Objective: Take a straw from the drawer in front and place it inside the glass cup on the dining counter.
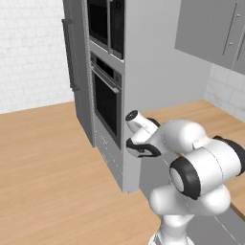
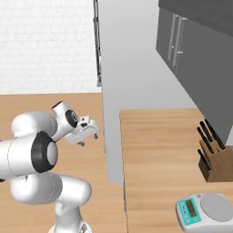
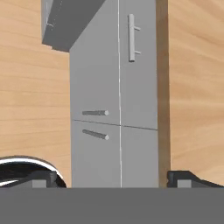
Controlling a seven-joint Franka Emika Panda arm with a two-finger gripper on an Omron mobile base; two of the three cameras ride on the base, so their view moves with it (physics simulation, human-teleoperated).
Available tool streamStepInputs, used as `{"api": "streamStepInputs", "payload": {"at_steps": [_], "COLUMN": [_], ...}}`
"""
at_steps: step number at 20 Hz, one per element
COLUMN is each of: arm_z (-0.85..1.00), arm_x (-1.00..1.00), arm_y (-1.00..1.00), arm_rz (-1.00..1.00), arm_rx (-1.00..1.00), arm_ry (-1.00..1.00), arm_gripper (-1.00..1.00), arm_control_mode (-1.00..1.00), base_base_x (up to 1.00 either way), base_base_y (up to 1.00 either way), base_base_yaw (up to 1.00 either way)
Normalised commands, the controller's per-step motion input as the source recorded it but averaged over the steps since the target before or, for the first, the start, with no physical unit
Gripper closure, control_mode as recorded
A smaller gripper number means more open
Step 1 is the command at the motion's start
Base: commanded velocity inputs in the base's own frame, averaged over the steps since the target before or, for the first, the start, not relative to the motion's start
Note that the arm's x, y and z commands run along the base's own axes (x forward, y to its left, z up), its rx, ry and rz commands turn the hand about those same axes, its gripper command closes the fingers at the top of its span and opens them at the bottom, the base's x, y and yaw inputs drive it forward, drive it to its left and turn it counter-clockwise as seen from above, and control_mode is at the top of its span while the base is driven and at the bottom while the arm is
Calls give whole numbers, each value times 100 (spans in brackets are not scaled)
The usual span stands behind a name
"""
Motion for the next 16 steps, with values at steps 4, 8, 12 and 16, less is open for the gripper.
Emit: {"api": "streamStepInputs", "payload": {"at_steps": [4,8,12,16], "arm_z": [-2,7,-12,-8], "arm_x": [-2,-14,-2,5], "arm_y": [-21,-23,-17,-26], "arm_rz": [0,0,0,8], "arm_rx": [-1,-3,-7,-3], "arm_ry": [-6,-17,-18,-10], "arm_gripper": [-100,-100,-100,-100], "arm_control_mode": [-100,-100,-100,-100], "base_base_x": [0,0,0,0], "base_base_y": [0,0,0,0], "base_base_yaw": [0,0,0,0]}}
